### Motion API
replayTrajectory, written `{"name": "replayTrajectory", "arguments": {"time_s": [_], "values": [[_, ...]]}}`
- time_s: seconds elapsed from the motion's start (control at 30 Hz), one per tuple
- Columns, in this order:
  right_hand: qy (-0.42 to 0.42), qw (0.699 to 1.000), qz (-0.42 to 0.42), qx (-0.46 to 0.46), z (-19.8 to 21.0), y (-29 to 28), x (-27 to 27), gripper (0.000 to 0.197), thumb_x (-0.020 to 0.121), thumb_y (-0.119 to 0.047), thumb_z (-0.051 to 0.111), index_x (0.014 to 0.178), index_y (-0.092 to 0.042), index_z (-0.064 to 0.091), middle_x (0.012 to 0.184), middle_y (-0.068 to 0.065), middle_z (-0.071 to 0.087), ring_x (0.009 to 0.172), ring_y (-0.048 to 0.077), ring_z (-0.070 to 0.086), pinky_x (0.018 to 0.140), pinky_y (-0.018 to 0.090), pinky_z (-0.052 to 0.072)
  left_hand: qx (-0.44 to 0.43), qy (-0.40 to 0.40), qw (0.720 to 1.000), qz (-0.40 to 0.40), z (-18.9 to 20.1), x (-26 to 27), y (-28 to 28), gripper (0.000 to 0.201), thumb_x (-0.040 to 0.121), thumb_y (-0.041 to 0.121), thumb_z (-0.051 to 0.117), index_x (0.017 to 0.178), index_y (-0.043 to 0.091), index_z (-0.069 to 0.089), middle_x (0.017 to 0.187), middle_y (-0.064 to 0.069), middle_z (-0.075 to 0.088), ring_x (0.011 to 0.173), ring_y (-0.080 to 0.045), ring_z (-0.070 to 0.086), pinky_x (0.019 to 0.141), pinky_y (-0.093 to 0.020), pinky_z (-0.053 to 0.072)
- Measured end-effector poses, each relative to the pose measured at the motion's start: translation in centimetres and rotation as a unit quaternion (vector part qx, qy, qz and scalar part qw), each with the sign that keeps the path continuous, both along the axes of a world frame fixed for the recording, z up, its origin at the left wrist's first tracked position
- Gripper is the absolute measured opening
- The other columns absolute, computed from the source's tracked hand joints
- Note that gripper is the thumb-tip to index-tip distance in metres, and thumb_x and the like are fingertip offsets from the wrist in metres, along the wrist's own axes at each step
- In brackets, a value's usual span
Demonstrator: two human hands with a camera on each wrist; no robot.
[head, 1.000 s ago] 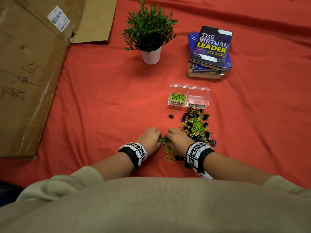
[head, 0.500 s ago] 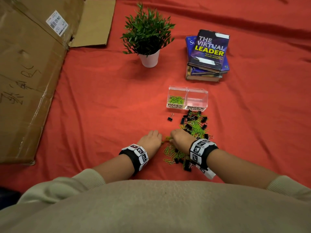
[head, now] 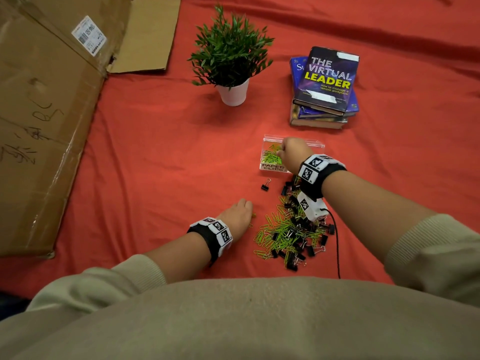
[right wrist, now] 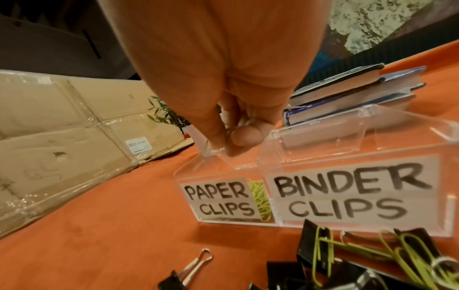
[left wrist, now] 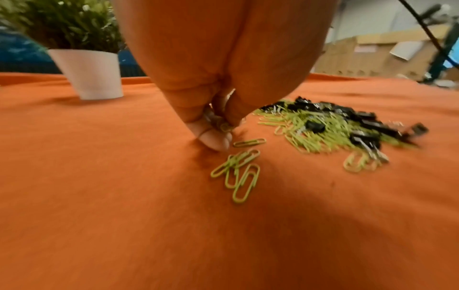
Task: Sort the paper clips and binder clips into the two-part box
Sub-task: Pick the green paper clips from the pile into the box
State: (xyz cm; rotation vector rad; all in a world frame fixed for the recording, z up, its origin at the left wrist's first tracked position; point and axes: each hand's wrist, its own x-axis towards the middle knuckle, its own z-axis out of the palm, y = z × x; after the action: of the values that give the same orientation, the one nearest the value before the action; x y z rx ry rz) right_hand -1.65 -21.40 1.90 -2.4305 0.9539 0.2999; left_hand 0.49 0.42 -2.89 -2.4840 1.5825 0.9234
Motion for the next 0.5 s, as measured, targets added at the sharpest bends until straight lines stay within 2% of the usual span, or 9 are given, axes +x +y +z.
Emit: {"name": "replayTrajectory", "arguments": {"time_s": [0.07, 0.17, 0.27, 0.33, 0.4, 0.5], "values": [[-0.013, 1.0, 0.005, -0.003, -0.4, 0.0, 0.0, 0.026, 0.093, -0.019, 0.054, 0.105, 0.003, 0.06, 0.108, 0.02, 0.063, 0.1, 0.034, 0.06, 0.084, 0.034, 0.047, -0.01, 0.037, 0.999, 0.034, 0.2, 0.7, -1.0, 0.016, 0.094, 0.003, 0.041, 0.11, 0.002, 0.043, 0.117, -0.018, 0.046, 0.104, -0.037, 0.054, 0.085, -0.046, 0.041], [-0.062, 0.998, 0.012, -0.026, -0.5, 0.4, -1.3, 0.034, 0.093, -0.023, 0.054, 0.118, 0.0, 0.056, 0.122, 0.016, 0.053, 0.105, 0.03, 0.057, 0.094, 0.039, 0.048, -0.054, 0.073, 0.992, 0.09, 1.1, 2.1, -3.6, 0.016, 0.094, 0.005, 0.045, 0.109, 0.001, 0.044, 0.116, -0.018, 0.048, 0.101, -0.035, 0.052, 0.084, -0.042, 0.042], [-0.095, 0.995, 0.0, -0.022, -0.7, 1.4, -3.7, 0.026, 0.092, -0.02, 0.053, 0.113, -0.005, 0.059, 0.117, 0.012, 0.055, 0.096, 0.024, 0.059, 0.088, 0.035, 0.051, -0.114, 0.075, 0.985, 0.11, 2.5, 3.6, -7.3, 0.017, 0.093, 0.0, 0.043, 0.109, 0.003, 0.046, 0.112, -0.015, 0.049, 0.096, -0.029, 0.052, 0.079, -0.034, 0.04], [-0.071, 0.997, 0.023, 0.003, -1.3, 2.4, -5.6, 0.018, 0.091, -0.016, 0.052, 0.104, -0.009, 0.062, 0.106, 0.01, 0.062, 0.085, 0.021, 0.061, 0.079, 0.033, 0.053, -0.124, 0.067, 0.984, 0.107, 3.6, 4.6, -9.9, 0.022, 0.09, -0.004, 0.043, 0.111, 0.003, 0.045, 0.112, -0.014, 0.049, 0.095, -0.026, 0.051, 0.078, -0.033, 0.04], [-0.018, 0.998, 0.064, 0.005, -2.2, 3.5, -7.3, 0.017, 0.089, -0.016, 0.051, 0.1, -0.01, 0.063, 0.105, 0.009, 0.06, 0.09, 0.024, 0.061, 0.081, 0.038, 0.054, -0.118, 0.054, 0.988, 0.087, 4.0, 5.2, -12.1, 0.025, 0.088, -0.007, 0.043, 0.112, 0.001, 0.046, 0.114, -0.016, 0.049, 0.098, -0.03, 0.053, 0.082, -0.036, 0.044], [0.044, 0.994, 0.097, -0.005, -3.3, 4.7, -9.2, 0.024, 0.088, -0.022, 0.055, 0.108, -0.01, 0.061, 0.11, 0.007, 0.053, 0.102, 0.025, 0.056, 0.082, 0.038, 0.053, -0.096, 0.021, 0.994, 0.053, 3.7, 5.8, -14.0, 0.031, 0.087, -0.007, 0.046, 0.117, -0.002, 0.044, 0.121, -0.021, 0.047, 0.104, -0.036, 0.054, 0.088, -0.042, 0.048]]}}
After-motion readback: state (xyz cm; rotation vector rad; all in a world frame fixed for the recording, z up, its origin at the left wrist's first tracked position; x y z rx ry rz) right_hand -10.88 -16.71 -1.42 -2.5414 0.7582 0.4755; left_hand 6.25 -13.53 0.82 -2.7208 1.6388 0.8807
